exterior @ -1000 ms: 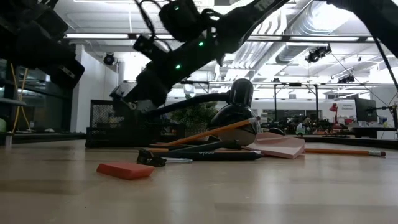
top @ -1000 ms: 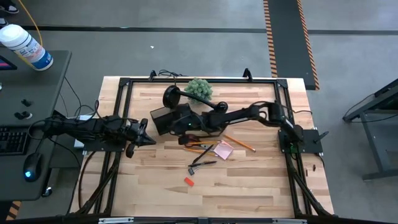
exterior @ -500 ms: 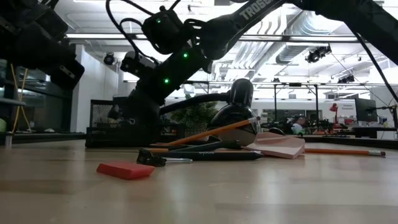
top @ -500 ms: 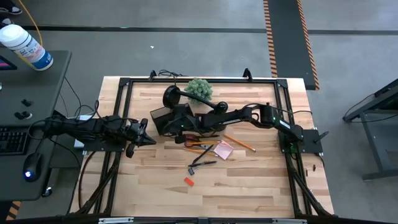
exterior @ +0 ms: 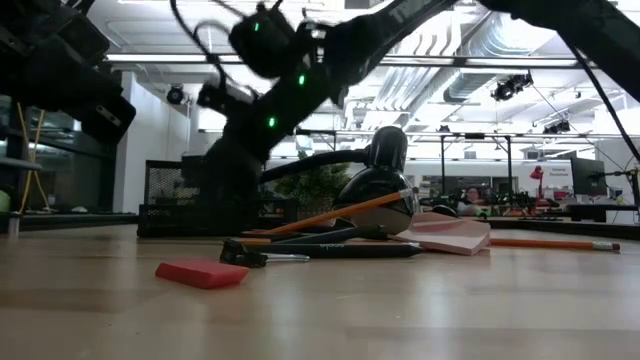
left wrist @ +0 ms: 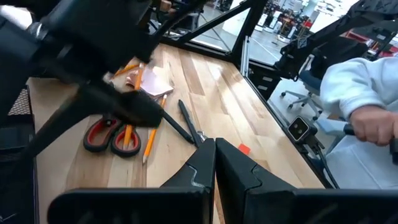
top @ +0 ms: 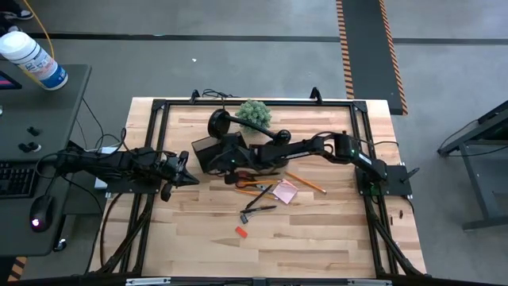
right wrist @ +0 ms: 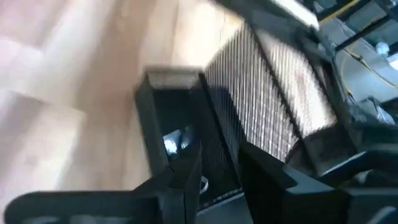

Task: Pick and place office supplies into organizer
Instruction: Put the top left orange pencil into the black desk organizer

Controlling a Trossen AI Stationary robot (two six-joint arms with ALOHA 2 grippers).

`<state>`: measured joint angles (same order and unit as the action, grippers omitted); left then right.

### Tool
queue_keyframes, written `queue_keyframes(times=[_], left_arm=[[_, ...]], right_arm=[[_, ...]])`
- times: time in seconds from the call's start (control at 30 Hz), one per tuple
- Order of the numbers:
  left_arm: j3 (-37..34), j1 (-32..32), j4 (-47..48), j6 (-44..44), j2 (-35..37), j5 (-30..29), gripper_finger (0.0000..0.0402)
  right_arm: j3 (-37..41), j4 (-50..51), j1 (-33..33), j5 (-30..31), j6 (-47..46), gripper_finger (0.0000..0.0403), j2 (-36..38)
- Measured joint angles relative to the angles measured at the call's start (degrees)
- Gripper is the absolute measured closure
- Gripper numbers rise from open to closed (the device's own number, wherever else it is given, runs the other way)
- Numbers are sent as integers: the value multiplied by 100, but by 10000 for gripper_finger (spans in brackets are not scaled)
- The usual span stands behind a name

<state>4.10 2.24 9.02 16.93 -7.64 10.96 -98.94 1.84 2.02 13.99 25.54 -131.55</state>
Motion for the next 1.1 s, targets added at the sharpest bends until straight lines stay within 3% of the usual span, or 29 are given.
queue_keyframes(times=[0.13,0.37,0.67,0.87,1.1], left_arm=[[0,0,2,-13,0,0,401],[0,-1,2,-13,-2,-2,401],[0,0,2,-13,0,-4,401],[0,0,2,-16,-2,-4,401],[0,0,4,-79,-17,-6,401]], right_arm=[[-7,658,-29,-308,-92,305,402],[-7,2375,102,-1685,-311,305,914],[-2,4191,58,-2527,-478,305,1008],[4,4804,-66,-2563,-497,305,1131],[331,4932,-86,-2217,-867,305,1771]])
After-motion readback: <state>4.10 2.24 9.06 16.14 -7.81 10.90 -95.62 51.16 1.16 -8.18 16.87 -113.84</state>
